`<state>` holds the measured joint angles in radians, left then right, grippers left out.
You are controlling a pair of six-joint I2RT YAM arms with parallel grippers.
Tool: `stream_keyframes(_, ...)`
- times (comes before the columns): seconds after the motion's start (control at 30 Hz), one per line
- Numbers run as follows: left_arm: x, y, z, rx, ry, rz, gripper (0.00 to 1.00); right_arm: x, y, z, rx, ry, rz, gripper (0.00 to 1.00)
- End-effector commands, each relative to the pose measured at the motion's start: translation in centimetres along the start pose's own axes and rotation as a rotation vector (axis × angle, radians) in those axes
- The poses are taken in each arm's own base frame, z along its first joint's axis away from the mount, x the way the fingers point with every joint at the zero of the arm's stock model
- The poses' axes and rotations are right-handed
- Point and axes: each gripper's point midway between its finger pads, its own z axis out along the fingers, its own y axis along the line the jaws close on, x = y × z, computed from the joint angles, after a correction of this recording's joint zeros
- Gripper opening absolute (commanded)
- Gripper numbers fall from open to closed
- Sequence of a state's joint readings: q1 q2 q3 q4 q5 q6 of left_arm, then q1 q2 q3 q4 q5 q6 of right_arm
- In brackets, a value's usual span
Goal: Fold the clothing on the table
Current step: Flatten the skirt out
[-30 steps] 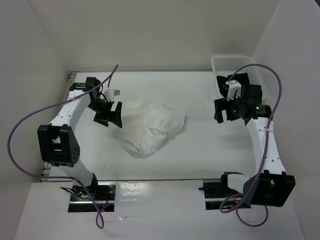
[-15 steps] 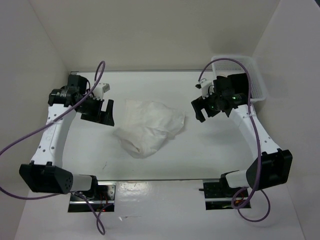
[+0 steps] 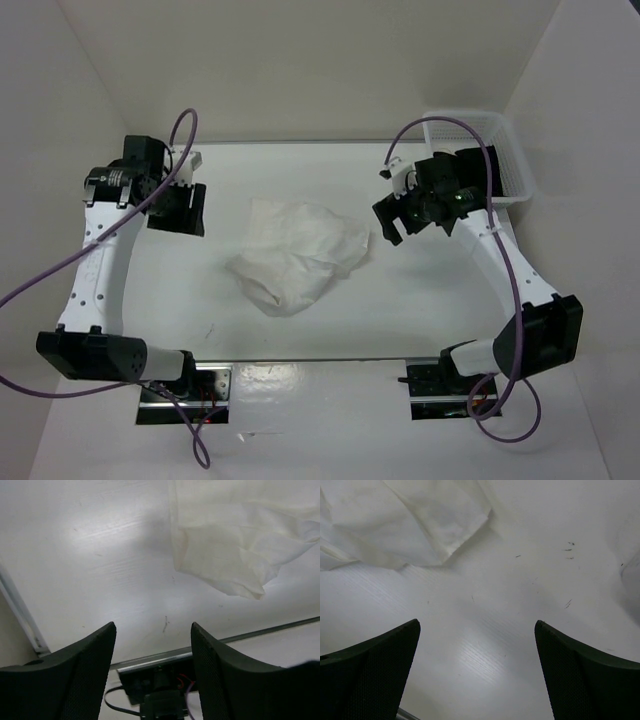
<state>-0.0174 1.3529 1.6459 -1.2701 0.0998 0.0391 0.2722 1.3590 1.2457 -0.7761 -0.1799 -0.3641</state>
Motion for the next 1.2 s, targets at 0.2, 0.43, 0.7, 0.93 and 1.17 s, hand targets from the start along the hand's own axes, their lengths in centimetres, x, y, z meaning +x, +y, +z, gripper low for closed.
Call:
stream_keyframes(0.2, 1.9, -2.8, 4.4, 0.256, 0.184, -0.108, 0.94, -1.5, 0.6, -2.5, 0.014, -0.120, -0.016, 0.99)
stream_keyframes(0.43, 3.8, -5.2, 8.2, 0.389, 0.279, 0.080, 0.99, 0.0, 0.7, -1.9, 0.014, -0.060, -0.004, 0.99)
stream_keyframes(0.7, -0.9, -1.3, 9.0, 0.333, 0.139, -0.070, 0.99, -3.5, 4.4, 2.5, -0.146, 0.032, -0.098, 0.99)
stream_keyframes(0.93, -5.2, 3.0, 3.7, 0.186, -0.093, -0.158, 0.99, -9.2, 11.2, 8.6, -0.115, 0.039, -0.318, 0.99)
stream_keyframes(1.17, -1.6, 3.4, 3.0, 0.162, -0.081, -0.220, 0.99, -14.7, 14.5, 13.2, -0.141, -0.096, -0.441, 0.99)
